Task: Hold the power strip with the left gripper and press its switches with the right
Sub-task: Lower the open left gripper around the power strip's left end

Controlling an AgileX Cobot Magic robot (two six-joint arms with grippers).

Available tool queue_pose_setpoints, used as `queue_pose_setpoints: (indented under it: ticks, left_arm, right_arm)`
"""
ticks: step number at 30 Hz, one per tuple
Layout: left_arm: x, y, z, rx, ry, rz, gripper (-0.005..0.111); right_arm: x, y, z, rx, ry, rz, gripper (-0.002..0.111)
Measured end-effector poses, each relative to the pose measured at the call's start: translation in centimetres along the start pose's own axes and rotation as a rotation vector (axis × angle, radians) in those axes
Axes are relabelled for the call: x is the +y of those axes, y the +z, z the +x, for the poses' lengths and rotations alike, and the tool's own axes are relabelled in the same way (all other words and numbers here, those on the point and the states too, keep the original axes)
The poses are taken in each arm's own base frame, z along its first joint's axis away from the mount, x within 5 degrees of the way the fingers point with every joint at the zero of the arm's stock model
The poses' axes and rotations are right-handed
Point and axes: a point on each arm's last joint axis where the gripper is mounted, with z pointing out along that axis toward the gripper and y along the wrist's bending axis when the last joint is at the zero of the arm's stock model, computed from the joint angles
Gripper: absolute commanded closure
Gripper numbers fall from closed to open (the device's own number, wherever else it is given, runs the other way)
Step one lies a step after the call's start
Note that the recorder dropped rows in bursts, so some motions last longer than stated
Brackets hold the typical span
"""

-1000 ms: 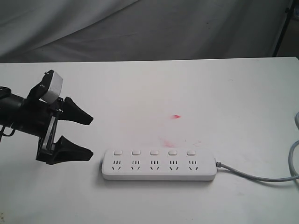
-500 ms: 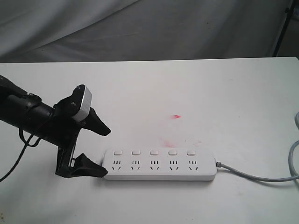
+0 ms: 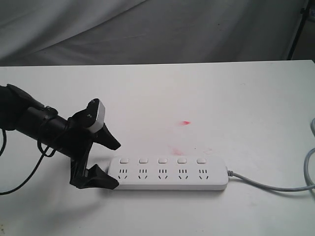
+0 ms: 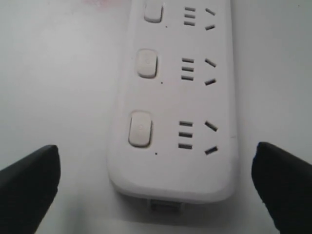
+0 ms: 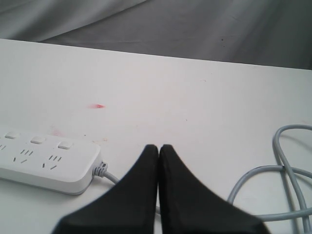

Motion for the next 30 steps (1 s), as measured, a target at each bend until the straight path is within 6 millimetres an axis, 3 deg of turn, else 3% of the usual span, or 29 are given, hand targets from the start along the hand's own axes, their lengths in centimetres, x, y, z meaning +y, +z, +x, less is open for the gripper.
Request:
queue_pose_setpoints:
  ticks: [30]
  left_arm:
    - [-0.7,1.2,-1.1,-0.003,0.029,0.033,0.005]
  right_arm:
    - [0.0,0.0,0.0,0.0,0.0,0.0,0.108]
